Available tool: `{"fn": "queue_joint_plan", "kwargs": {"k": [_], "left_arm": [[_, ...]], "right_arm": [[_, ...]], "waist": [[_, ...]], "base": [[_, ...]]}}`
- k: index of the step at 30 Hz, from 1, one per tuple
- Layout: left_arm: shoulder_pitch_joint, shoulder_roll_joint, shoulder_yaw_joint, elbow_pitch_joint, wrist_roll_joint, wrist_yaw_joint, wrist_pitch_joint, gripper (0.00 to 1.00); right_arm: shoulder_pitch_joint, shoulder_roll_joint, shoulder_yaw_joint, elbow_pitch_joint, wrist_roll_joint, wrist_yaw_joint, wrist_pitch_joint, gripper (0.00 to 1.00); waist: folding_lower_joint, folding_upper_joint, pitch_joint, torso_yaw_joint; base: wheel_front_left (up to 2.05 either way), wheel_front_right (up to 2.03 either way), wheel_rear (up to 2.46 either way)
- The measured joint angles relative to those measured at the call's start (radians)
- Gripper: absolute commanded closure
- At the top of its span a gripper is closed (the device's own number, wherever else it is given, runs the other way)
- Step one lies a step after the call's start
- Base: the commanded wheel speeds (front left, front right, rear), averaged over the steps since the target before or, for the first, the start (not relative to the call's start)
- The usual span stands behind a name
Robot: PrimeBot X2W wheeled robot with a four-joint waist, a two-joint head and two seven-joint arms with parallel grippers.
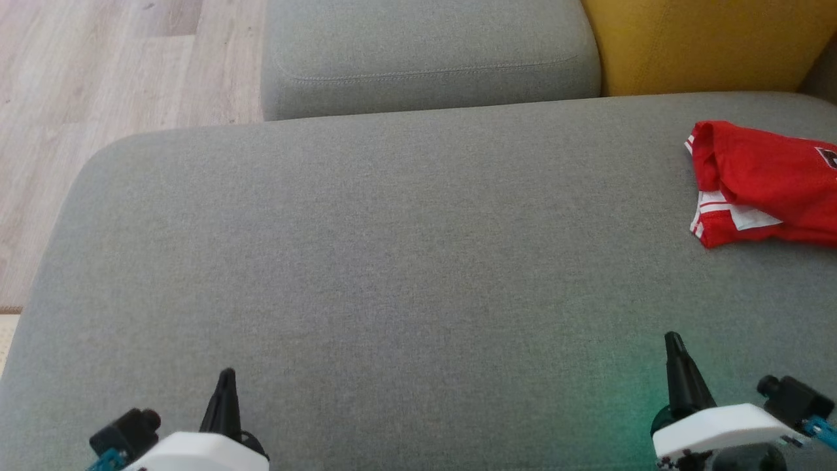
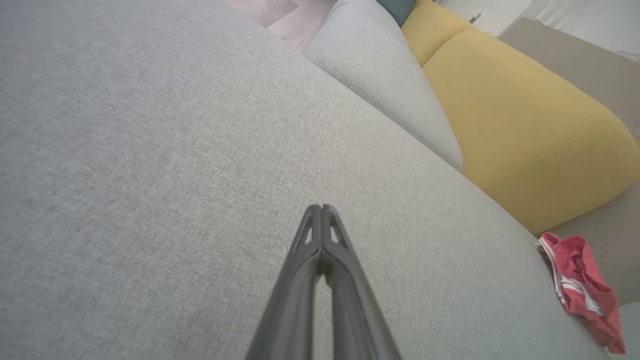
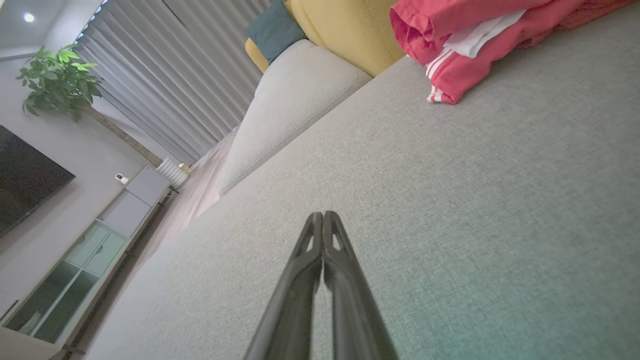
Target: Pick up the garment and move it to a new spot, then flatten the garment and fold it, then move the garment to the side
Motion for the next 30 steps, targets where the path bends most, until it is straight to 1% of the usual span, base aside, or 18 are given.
{"fn": "queue_joint_plan", "kwargs": {"k": [30], "left_arm": [[-0.053,0.002,0.059,0.008,-0.318,-0.059,0.075,1.0]], "right_arm": [[-0.042,-0.001,-0.038,-0.002,0.327,0.0,0.047,1.0]], "waist": [[0.0,0.0,0.012,0.01]], "base": [[0.0,0.0,0.0]]}}
